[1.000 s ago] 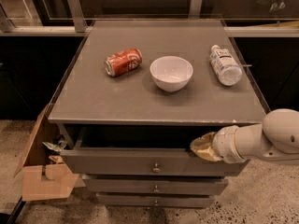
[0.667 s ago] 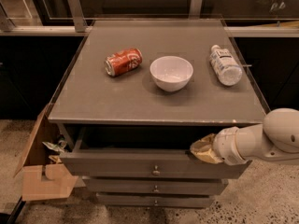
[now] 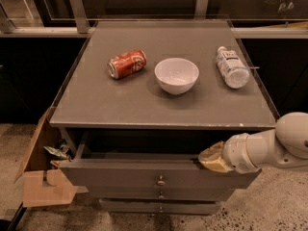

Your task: Open top drawer

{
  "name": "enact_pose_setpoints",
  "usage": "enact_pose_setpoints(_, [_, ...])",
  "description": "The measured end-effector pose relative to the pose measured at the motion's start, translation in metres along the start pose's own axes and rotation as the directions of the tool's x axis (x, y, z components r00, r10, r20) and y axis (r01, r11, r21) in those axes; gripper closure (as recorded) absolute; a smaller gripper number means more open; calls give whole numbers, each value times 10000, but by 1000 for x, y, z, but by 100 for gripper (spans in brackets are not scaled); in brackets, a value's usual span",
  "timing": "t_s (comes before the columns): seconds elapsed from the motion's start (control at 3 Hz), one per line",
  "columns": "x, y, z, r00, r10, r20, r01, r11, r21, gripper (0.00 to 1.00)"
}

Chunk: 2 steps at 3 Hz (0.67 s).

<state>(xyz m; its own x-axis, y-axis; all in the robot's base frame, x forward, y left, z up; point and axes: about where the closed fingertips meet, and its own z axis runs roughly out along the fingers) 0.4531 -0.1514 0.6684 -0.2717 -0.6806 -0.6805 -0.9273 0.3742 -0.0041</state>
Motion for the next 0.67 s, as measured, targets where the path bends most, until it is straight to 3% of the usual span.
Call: enact_pose_setpoints(0.67, [4,11,2,9988,-49,-490,24,9987,-511,100])
